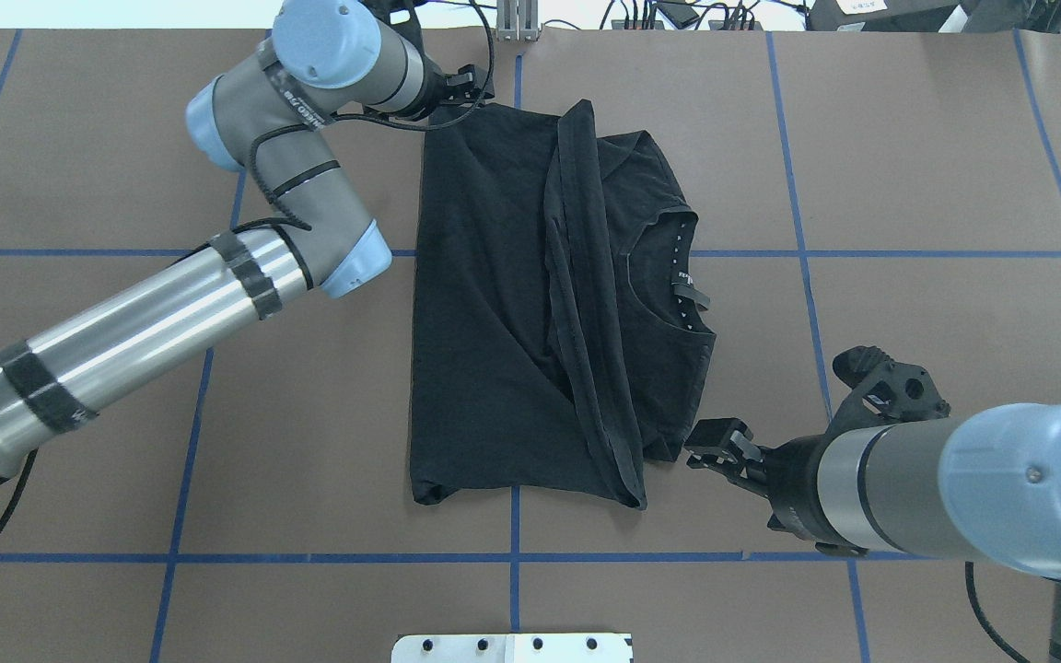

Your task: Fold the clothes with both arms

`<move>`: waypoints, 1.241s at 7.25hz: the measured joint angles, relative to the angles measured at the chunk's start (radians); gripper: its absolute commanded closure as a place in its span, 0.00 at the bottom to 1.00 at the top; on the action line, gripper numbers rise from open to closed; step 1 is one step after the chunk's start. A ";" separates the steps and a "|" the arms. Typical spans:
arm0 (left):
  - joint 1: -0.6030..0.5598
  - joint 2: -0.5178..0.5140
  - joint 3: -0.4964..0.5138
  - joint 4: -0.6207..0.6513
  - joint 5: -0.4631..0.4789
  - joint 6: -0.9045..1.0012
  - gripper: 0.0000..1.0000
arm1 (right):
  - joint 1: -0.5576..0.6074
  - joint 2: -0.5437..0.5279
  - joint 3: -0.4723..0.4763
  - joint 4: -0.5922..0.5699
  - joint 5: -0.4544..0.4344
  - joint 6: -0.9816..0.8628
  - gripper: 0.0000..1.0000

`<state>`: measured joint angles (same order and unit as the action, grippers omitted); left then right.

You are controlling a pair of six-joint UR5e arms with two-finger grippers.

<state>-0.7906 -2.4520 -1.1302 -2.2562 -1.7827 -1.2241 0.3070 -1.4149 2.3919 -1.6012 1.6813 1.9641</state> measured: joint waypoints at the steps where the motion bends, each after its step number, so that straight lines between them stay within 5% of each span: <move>1: 0.000 0.107 -0.158 0.040 -0.024 0.002 0.01 | 0.000 0.027 -0.041 0.000 -0.015 -0.098 0.01; 3: -0.001 0.294 -0.407 0.062 -0.063 0.003 0.01 | 0.002 0.098 -0.140 0.000 -0.023 -0.372 0.07; 5: 0.001 0.416 -0.550 0.065 -0.080 0.003 0.01 | -0.005 0.133 -0.215 -0.003 -0.017 -0.673 0.26; 9: 0.006 0.449 -0.587 0.065 -0.079 -0.002 0.01 | -0.013 0.271 -0.398 -0.041 -0.021 -1.001 0.34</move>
<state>-0.7845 -2.0025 -1.7175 -2.1910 -1.8622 -1.2258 0.2942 -1.1436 1.9940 -1.6419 1.6604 0.9631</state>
